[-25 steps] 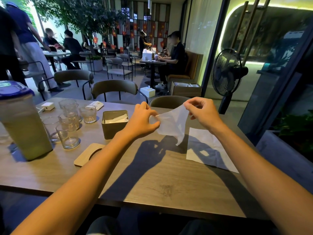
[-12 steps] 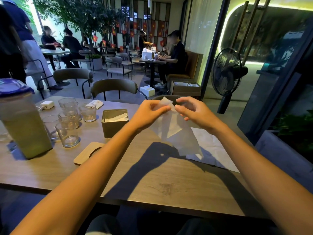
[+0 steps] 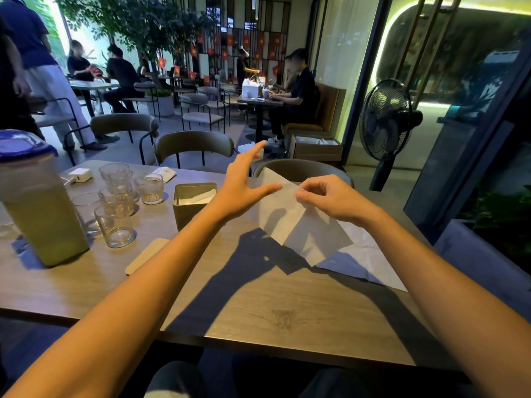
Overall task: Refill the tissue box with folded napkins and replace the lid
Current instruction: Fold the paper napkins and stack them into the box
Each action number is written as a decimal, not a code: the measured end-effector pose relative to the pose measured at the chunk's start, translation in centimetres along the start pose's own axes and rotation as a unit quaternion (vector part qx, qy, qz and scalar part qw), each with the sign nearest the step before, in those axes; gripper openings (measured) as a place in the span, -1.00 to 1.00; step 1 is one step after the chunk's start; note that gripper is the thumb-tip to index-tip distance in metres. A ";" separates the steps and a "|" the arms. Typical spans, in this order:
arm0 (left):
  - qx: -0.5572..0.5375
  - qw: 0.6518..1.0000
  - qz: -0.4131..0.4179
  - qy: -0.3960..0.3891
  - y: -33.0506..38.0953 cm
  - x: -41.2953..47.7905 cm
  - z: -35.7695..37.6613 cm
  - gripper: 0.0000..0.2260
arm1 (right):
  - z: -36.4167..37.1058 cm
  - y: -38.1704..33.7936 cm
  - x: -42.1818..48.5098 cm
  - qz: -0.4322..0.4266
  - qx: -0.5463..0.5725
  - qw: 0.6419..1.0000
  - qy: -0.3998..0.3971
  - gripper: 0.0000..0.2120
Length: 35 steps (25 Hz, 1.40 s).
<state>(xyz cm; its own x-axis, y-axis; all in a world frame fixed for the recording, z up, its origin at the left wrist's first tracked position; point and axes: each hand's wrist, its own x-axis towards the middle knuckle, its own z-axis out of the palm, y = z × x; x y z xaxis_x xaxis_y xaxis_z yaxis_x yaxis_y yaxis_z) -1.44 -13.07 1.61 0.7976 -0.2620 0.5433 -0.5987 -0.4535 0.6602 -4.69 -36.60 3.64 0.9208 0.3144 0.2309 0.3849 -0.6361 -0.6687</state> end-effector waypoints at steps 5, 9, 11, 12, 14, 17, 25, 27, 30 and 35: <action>0.145 0.976 0.092 -0.131 0.7 0.6 0.7 -0.72 | 0.6 -0.3 0.2 -0.021 -0.003 0.999 -0.049 -0.80; 0.103 0.985 0.057 -0.130 0.2 0.4 0.8 -0.80 | 0.5 -0.1 0.1 -0.025 -0.034 0.996 -0.076 -0.83; 0.089 0.990 0.032 -0.107 -0.2 0.3 0.2 -0.84 | 0.1 0.3 0.0 -0.015 -0.046 0.995 -0.083 -0.84; 0.086 0.991 0.021 -0.102 -0.6 0.2 -0.2 -0.84 | -0.2 0.5 -0.1 -0.007 -0.053 0.995 -0.082 -0.83; 0.093 0.990 0.000 -0.104 -1.3 0.3 -1.1 -0.83 | -0.6 0.9 -0.5 0.008 -0.059 0.995 -0.078 -0.84; 0.115 0.986 -0.025 -0.115 -2.1 0.2 -2.3 -0.82 | -1.0 1.4 -0.7 0.023 -0.055 0.996 -0.071 -0.81; 0.122 0.971 -0.008 -0.206 -1.1 -0.5 0.5 -0.73 | -0.2 1.3 -0.5 0.026 -0.053 0.995 -0.086 -0.82; 0.086 0.974 -0.009 -0.208 -0.9 -0.3 0.7 -0.78 | -0.4 1.5 -0.6 0.027 -0.055 0.994 -0.090 -0.83; 0.004 0.977 -0.021 -0.213 -0.6 -0.4 0.7 -0.82 | -0.6 2.5 -0.6 0.039 -0.051 0.997 -0.037 -0.85; -0.054 0.982 -0.018 -0.182 0.2 -0.2 1.4 -0.81 | -0.1 2.8 -0.4 0.046 -0.047 0.994 0.085 -0.73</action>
<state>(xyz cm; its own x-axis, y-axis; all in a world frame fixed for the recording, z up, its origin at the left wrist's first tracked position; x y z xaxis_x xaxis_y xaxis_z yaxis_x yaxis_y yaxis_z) -1.62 -14.28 0.87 0.7797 -0.5437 0.3105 -0.5585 -0.3796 0.7376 -3.93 -38.53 1.73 0.9467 0.1341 0.2930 0.2958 -0.7225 -0.6249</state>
